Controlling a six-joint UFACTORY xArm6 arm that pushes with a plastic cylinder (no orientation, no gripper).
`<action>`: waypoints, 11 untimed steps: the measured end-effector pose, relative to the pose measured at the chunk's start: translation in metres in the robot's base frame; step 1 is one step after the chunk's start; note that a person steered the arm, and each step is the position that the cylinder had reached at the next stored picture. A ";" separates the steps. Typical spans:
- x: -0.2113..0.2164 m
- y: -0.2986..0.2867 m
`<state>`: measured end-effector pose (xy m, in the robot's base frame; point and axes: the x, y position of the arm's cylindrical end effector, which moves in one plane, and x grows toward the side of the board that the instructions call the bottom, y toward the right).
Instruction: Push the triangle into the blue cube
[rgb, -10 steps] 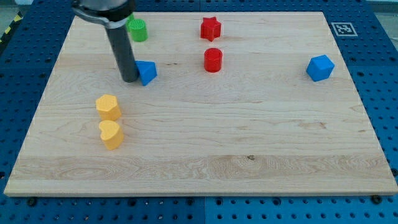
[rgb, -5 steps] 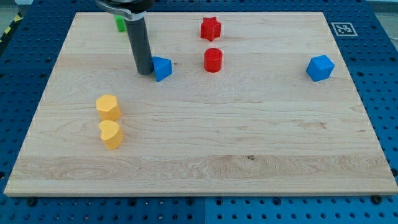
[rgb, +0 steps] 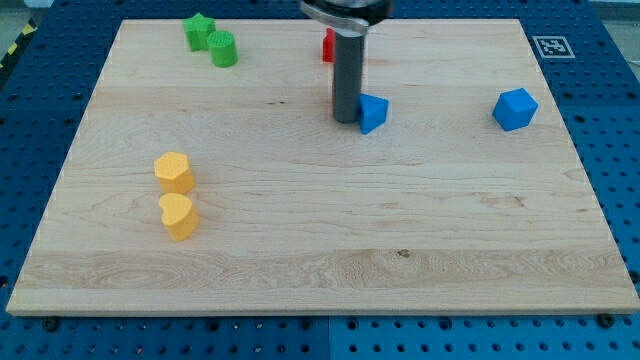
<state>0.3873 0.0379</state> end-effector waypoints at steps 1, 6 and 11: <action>0.002 0.031; -0.019 0.103; 0.023 0.121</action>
<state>0.4102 0.1593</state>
